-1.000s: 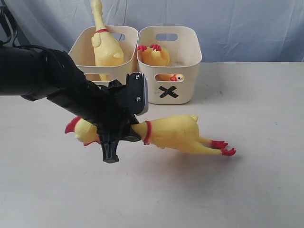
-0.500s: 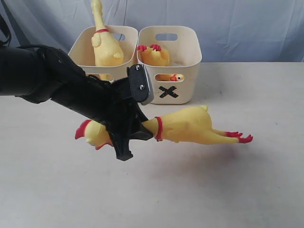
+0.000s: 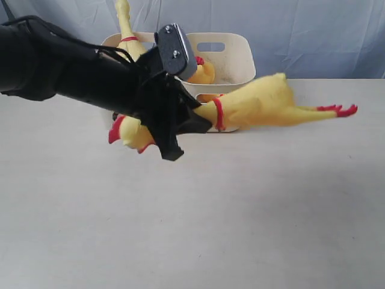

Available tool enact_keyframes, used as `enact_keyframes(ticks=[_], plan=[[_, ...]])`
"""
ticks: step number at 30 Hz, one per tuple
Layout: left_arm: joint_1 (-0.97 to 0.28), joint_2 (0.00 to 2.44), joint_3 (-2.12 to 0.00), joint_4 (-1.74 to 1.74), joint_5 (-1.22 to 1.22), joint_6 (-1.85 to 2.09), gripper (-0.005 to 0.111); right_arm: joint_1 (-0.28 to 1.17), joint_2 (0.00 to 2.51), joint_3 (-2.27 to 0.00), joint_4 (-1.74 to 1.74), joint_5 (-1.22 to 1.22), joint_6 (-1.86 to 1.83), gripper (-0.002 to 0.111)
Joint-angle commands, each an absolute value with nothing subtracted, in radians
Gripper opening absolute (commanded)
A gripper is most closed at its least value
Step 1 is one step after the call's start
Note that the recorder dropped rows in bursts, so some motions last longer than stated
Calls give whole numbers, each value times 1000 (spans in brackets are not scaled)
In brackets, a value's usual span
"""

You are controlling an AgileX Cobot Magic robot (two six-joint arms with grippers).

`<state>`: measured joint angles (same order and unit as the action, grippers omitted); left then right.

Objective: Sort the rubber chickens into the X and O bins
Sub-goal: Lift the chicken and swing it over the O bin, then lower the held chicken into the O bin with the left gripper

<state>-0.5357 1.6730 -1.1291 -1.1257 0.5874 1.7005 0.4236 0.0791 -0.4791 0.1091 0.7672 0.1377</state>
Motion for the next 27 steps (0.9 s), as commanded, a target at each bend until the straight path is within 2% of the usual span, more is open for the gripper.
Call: enact_keyframes(ticks=[1,7,18,27], plan=[[-487,1658,-1187,-1199,580,1701,0,420,74,-474,106,762,134,0],[-430,1658,-1229,-1218,512,1701,0,420,74,-474,106,762,134,0],[-333,1658,-1248,-1303,241,1703,0,420,74,-474,106,762,134,0],[-317,1658,-1248,-1322,-19,1703,0,420,74,-474,106,762,134,0]])
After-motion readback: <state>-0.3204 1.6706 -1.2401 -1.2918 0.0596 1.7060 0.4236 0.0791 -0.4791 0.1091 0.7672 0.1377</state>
